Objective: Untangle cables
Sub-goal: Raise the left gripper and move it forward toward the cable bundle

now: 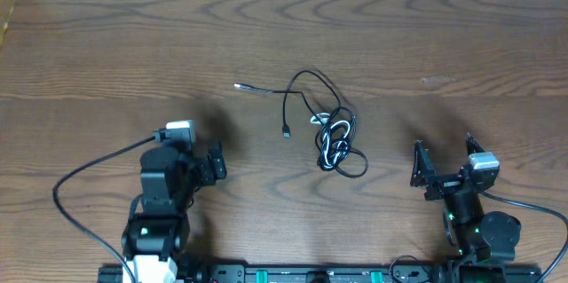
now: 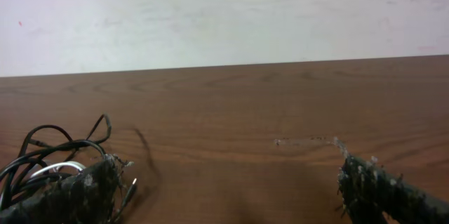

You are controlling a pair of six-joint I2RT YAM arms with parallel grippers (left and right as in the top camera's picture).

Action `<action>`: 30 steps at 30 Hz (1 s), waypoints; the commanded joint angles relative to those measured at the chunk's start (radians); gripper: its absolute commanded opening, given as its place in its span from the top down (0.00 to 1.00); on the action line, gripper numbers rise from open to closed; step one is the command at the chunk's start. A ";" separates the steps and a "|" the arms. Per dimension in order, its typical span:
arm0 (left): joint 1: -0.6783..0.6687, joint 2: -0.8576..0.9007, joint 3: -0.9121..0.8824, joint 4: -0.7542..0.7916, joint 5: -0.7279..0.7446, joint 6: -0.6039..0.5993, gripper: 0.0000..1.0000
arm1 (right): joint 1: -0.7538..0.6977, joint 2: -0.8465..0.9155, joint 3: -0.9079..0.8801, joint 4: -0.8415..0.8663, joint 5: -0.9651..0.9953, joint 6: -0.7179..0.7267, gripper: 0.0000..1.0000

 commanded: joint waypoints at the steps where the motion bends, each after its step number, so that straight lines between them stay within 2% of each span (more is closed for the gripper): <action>1: -0.002 0.059 0.061 -0.030 0.011 -0.001 0.08 | 0.006 -0.001 -0.001 -0.005 0.008 -0.010 0.01; 8: -0.002 0.145 0.130 -0.120 0.010 -0.001 0.08 | 0.006 -0.001 -0.001 -0.005 0.008 -0.010 0.01; 20: -0.002 0.264 0.201 -0.176 0.011 -0.001 0.08 | 0.006 -0.001 -0.001 -0.005 0.008 -0.010 0.01; 25: -0.005 0.328 0.242 -0.190 0.070 0.000 0.08 | 0.006 -0.001 -0.001 -0.005 0.008 -0.010 0.01; 30: -0.045 0.386 0.312 -0.241 0.070 0.014 0.08 | 0.006 -0.001 -0.001 -0.005 0.008 -0.010 0.01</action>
